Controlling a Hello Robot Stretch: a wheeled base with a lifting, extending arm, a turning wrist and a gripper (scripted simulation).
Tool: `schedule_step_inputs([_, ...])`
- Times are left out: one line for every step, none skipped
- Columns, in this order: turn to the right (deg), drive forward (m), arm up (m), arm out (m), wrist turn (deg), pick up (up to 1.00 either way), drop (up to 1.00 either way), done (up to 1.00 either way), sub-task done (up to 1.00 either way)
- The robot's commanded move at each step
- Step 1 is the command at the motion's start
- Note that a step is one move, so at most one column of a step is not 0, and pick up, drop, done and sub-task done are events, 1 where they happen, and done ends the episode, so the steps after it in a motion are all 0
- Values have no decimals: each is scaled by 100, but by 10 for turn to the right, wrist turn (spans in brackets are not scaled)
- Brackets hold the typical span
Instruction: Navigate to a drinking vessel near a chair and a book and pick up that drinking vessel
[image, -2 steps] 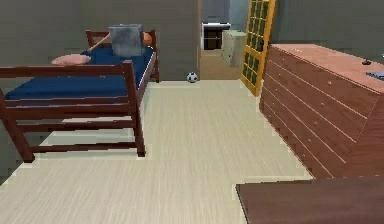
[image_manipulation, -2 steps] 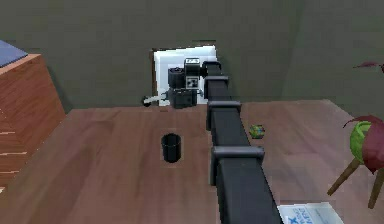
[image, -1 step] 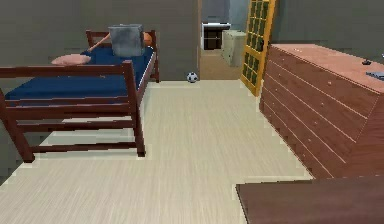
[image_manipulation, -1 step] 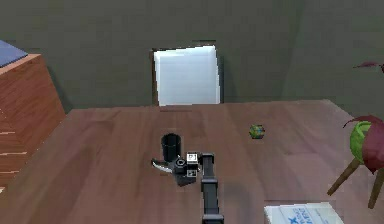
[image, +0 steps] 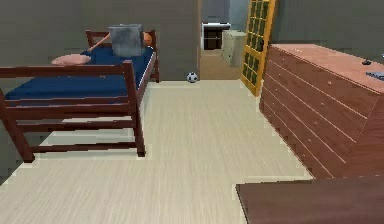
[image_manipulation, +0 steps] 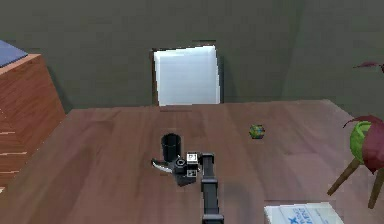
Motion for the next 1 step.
schedule_step_inputs([0,0,10,0,0,0,0,0,0])
